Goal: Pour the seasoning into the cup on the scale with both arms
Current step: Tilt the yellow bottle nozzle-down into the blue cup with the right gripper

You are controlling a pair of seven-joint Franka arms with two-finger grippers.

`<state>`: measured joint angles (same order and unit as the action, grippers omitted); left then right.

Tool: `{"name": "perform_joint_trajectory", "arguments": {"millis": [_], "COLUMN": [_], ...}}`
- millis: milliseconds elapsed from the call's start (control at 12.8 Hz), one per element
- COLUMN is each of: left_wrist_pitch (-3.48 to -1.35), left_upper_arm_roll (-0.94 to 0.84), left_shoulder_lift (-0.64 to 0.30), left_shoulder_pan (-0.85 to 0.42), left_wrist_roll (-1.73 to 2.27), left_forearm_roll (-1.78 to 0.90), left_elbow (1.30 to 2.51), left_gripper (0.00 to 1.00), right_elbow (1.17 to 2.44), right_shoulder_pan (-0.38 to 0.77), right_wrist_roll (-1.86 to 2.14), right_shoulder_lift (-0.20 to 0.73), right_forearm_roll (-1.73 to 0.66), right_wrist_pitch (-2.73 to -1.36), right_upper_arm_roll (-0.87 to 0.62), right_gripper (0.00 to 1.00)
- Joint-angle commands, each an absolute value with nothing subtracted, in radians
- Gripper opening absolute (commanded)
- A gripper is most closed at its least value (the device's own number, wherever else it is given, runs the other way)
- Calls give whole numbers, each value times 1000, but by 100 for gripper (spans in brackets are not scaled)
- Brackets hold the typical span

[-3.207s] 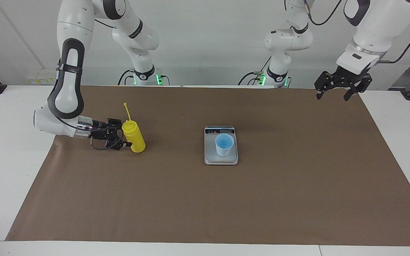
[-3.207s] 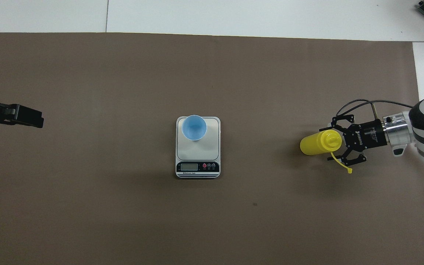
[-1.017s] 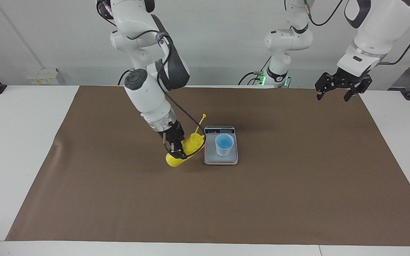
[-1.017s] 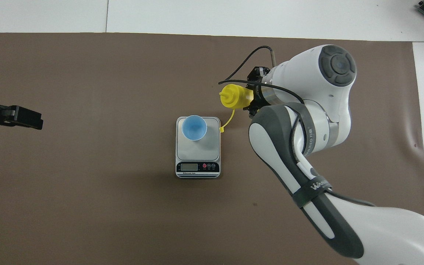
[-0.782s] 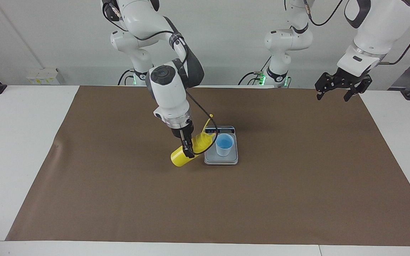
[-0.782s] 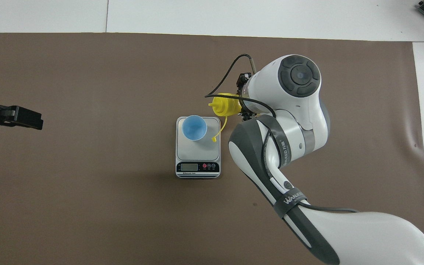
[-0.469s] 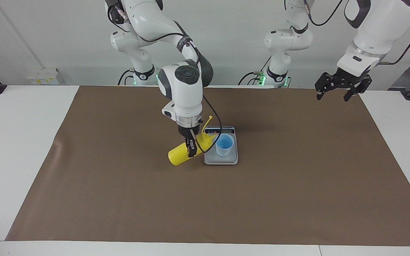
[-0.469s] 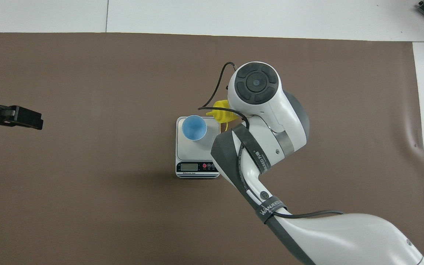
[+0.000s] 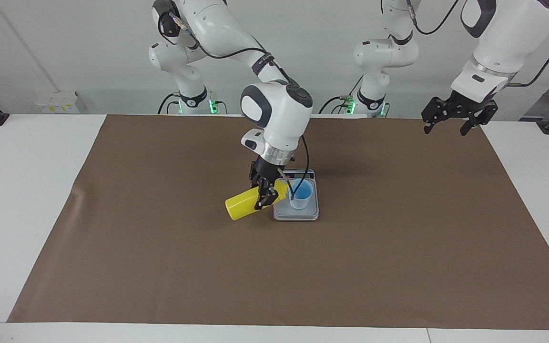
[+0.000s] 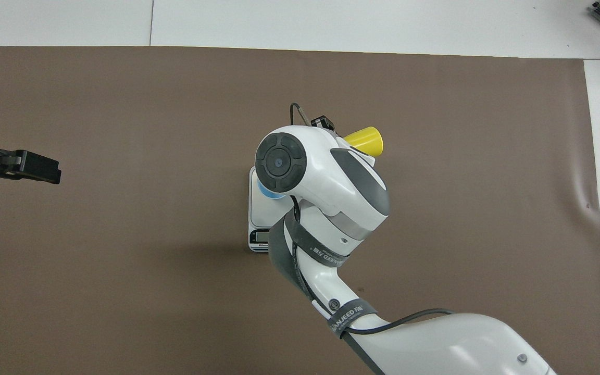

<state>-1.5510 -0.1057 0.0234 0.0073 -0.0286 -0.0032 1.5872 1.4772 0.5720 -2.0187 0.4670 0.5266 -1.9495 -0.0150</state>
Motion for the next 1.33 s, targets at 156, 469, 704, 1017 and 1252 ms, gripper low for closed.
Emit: {"name": "perform_joint_trajectory", "arguments": {"millis": [156, 469, 704, 1017, 1252], "left_wrist_pitch": [-1537, -1537, -1537, -1537, -1539], "left_upper_arm_roll": [-110, -110, -110, -112, -110], "left_shoulder_lift": [29, 29, 29, 29, 29], "left_shoulder_pan": [20, 20, 20, 20, 20], "left_wrist_roll": [-34, -34, -34, -34, -34], "left_forearm_roll": [-14, -14, -14, -14, -14], "left_elbow": [1592, 1592, 1592, 1592, 1592], "left_gripper": [100, 100, 100, 100, 100], "right_elbow": [1450, 1456, 1460, 1460, 1453], "right_shoulder_pan": [609, 638, 655, 670, 692], "right_wrist_roll": [-2075, -2092, -2105, -2105, -2105], "right_shoulder_lift": [479, 477, 491, 492, 503], "right_forearm_roll": [708, 790, 873, 888, 916], "right_wrist_pitch": [-1899, -1850, -1826, -1784, -1764], "right_upper_arm_roll": [-14, -12, -14, -12, -15], "right_gripper": [0, 0, 0, 0, 0]}}
